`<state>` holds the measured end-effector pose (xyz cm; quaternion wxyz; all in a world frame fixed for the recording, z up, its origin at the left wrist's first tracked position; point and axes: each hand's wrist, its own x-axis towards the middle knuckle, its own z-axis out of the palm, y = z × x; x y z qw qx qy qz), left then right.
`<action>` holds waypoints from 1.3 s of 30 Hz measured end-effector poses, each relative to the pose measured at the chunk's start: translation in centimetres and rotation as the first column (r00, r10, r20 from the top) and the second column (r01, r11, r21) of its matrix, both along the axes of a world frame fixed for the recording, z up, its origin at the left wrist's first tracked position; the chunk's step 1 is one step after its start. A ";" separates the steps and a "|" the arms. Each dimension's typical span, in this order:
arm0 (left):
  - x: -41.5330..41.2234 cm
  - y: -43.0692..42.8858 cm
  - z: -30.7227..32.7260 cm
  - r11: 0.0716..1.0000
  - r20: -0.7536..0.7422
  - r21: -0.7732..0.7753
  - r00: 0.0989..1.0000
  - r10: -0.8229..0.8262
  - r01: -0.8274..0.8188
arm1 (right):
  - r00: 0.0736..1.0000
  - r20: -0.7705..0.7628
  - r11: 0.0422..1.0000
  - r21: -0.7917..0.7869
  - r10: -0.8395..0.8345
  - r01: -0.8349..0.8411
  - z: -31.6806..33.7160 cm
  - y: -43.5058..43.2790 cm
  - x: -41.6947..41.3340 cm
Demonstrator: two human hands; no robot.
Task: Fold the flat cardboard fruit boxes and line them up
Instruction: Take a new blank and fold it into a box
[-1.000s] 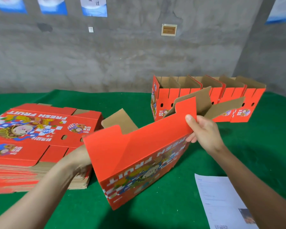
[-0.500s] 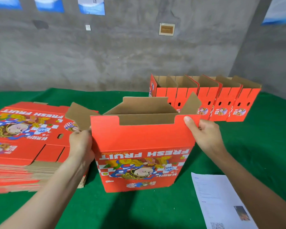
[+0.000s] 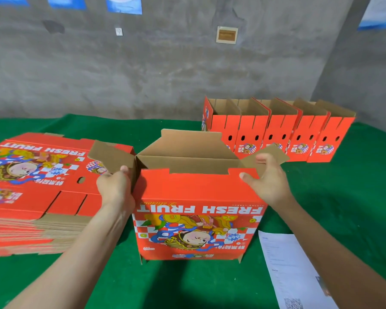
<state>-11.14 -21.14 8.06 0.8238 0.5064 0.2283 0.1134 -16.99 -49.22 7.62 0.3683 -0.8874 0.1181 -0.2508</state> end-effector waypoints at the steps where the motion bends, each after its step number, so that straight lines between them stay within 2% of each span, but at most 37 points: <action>1: 0.2 0.0 -0.1 1.000 0.001 0.001 1.000 -0.005 0.005 | 1.000 -0.003 0.999 -0.055 -0.001 0.001 0.0 0.1 -0.1; 4: 0.5 0.1 -0.2 0.998 0.018 0.052 0.999 -0.027 0.026 | 0.999 -0.018 0.975 -0.220 0.043 -0.046 0.5 -0.2 0.0; 9: 0.5 0.6 -0.5 0.946 0.039 0.224 0.968 -0.247 0.233 | 0.969 -0.232 0.929 -0.334 0.080 -0.157 1.8 0.3 0.5; 10: 0.3 0.8 -0.6 0.924 0.033 0.280 0.959 -0.281 0.262 | 0.959 -0.278 0.895 -0.413 0.050 -0.166 2.0 0.5 0.6; 11: 0.3 0.9 -0.6 0.900 0.028 0.340 0.954 -0.299 0.272 | 0.944 -0.331 0.828 -0.529 0.000 -0.186 2.3 0.8 0.7; 13: 0.3 0.9 -0.6 0.847 0.054 0.475 0.953 -0.298 0.238 | 0.909 -0.403 0.631 -0.733 -0.103 -0.253 3.2 1.2 1.1; 15: 0.5 0.8 -0.8 0.782 0.119 0.597 0.944 -0.308 0.180 | 0.900 -0.419 0.486 -0.816 -0.124 -0.313 4.0 1.7 1.8; 17: 0.7 0.9 -0.8 0.701 0.166 0.698 0.920 -0.355 0.144 | 0.878 -0.462 0.415 -0.828 -0.122 -0.378 4.5 2.1 2.4; 21: 0.1 1.0 -0.8 0.558 0.261 0.826 0.819 -0.512 0.086 | 0.829 -0.538 0.440 -0.789 -0.154 -0.430 5.0 2.1 3.1; 23: 0.0 1.1 -1.3 0.463 0.197 0.875 0.771 -0.605 0.140 | 0.824 -0.548 0.458 -0.775 -0.143 -0.436 5.1 2.0 3.1; 25: 0.0 1.4 -1.4 0.393 0.077 0.882 0.743 -0.665 0.261 | 0.824 -0.550 0.463 -0.770 -0.134 -0.438 5.0 2.0 3.0; 27: 0.5 1.6 -0.9 0.402 0.013 0.842 0.732 -0.681 0.360 | 0.830 -0.546 0.465 -0.768 -0.116 -0.440 5.0 2.0 2.9; 28: 0.7 1.6 -0.4 0.399 0.001 0.844 0.743 -0.669 0.358 | 0.833 -0.544 0.468 -0.765 -0.103 -0.442 4.9 2.1 2.9; 29: 0.9 1.6 0.3 0.359 -0.011 0.875 0.755 -0.655 0.324 | 0.835 -0.542 0.468 -0.763 -0.091 -0.445 4.8 2.2 2.8; 31: 1.8 1.4 1.5 0.175 -0.072 0.954 0.755 -0.651 0.242 | 0.840 -0.538 0.464 -0.763 -0.069 -0.450 4.7 2.3 2.7; 33: 2.9 0.8 2.4 -0.024 -0.210 0.968 0.750 -0.627 0.251 | 0.847 -0.530 0.466 -0.762 -0.048 -0.450 4.7 2.3 2.6; 34: 3.4 0.4 2.8 -0.082 -0.274 0.955 0.740 -0.614 0.286 | 0.851 -0.524 0.474 -0.757 -0.030 -0.449 4.6 2.2 2.5; 37: 5.0 -0.9 3.3 -0.124 -0.372 0.911 0.658 -0.655 0.392 | 0.864 -0.500 0.504 -0.731 0.062 -0.459 4.2 1.9 2.1; 39: 6.0 -1.7 2.8 -0.159 -0.398 0.906 0.660 -0.637 0.393 | 0.872 -0.462 0.516 -0.713 0.163 -0.475 3.6 1.6 2.0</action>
